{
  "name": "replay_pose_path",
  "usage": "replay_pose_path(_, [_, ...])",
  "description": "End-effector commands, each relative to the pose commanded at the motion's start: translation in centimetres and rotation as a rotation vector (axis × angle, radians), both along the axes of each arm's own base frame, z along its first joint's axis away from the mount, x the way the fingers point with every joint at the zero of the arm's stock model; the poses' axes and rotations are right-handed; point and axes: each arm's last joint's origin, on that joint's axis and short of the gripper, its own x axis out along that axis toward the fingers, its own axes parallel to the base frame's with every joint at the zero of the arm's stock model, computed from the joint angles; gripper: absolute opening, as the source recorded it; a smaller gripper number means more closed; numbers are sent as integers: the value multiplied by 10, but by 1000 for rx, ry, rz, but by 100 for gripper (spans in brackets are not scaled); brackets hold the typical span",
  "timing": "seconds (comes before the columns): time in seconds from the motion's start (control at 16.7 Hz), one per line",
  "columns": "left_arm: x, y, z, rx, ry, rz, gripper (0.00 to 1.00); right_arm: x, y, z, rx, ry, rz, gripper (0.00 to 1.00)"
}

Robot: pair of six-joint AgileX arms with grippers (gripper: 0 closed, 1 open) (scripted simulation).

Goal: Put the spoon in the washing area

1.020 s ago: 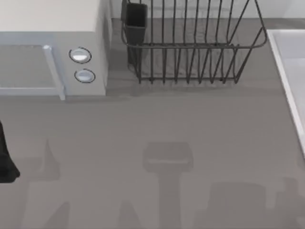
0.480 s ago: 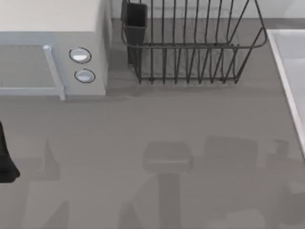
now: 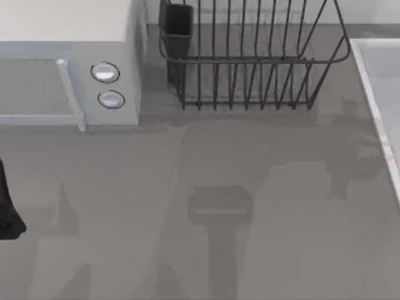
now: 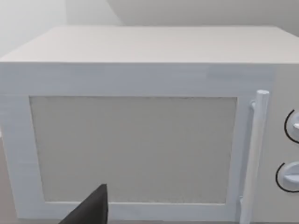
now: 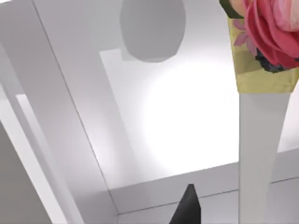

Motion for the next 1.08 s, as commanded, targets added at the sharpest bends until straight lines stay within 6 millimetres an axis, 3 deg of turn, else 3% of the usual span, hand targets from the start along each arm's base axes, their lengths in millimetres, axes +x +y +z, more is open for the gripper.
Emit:
replay_pose_path(0.18, [0,0,0,0,0,0,100,34,2,-13,-4,-22,-5,0])
replay_pose_path(0.42, [0,0,0,0,0,0,100,58,8,-36,-6,-34,-14,0])
replay_pose_path(1.08, [0,0,0,0,0,0,100,65,9,-47,-8,-50,-21,0])
